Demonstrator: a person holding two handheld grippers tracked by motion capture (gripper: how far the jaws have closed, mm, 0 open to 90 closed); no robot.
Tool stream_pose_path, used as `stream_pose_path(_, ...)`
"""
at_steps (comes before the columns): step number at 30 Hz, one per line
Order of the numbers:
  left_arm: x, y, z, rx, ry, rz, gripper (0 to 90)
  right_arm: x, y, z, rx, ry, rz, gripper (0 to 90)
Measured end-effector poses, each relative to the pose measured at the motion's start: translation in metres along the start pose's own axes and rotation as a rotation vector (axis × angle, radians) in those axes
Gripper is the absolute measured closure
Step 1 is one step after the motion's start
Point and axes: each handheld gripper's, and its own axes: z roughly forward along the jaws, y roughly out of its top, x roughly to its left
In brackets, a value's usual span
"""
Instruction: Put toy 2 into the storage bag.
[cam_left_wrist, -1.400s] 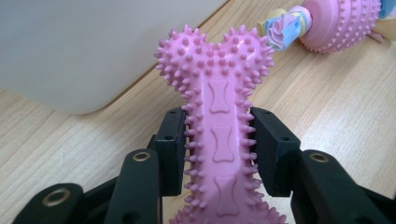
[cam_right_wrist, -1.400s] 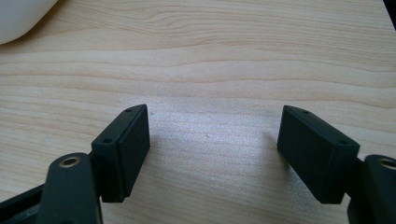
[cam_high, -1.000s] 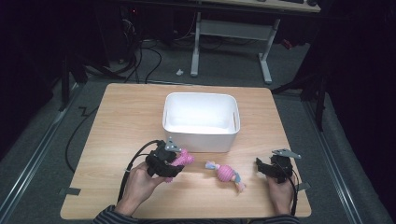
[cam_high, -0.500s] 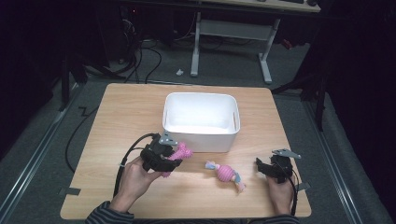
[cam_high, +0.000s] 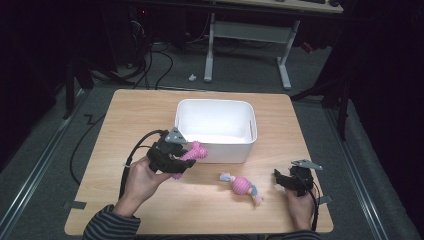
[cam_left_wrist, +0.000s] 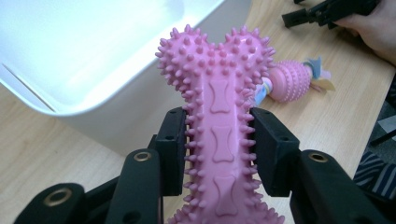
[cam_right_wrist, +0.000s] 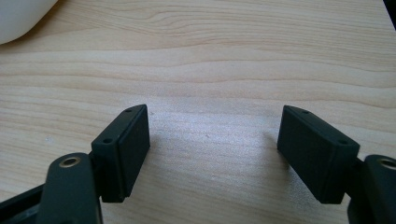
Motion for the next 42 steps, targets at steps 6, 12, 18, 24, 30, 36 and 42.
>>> stream_pose_path(6, 0.006, 0.017, -0.005, -0.011, -0.003, 0.011, 58.9, 0.0, 0.0, 0.0, 0.0, 0.0, 0.0, 25.6)
stream_pose_path(12, 0.016, 0.03, -0.004, -0.033, -0.043, 0.0, 58.8, 0.0, 0.0, 0.0, 0.0, 0.001, 0.001, 25.6)
stream_pose_path(18, 0.026, 0.042, 0.0, -0.024, -0.03, 0.005, 58.8, 0.0, 0.0, 0.0, 0.0, 0.002, 0.0, 25.6)
stream_pose_path(24, 0.035, 0.051, 0.003, -0.024, -0.023, -0.001, 58.8, 0.0, 0.0, 0.0, 0.0, 0.003, 0.0, 25.6)
stream_pose_path(30, 0.04, 0.061, 0.012, -0.015, -0.018, 0.005, 58.8, 0.0, 0.0, 0.0, 0.0, 0.003, -0.001, 25.6)
stream_pose_path(36, 0.046, 0.069, 0.023, 0.001, -0.016, 0.003, 58.8, 0.0, 0.0, 0.0, 0.001, 0.003, 0.001, 25.6)
stream_pose_path(42, 0.053, 0.077, 0.035, 0.02, -0.012, -0.01, 58.8, 0.0, 0.0, 0.0, 0.0, 0.005, -0.001, 25.6)
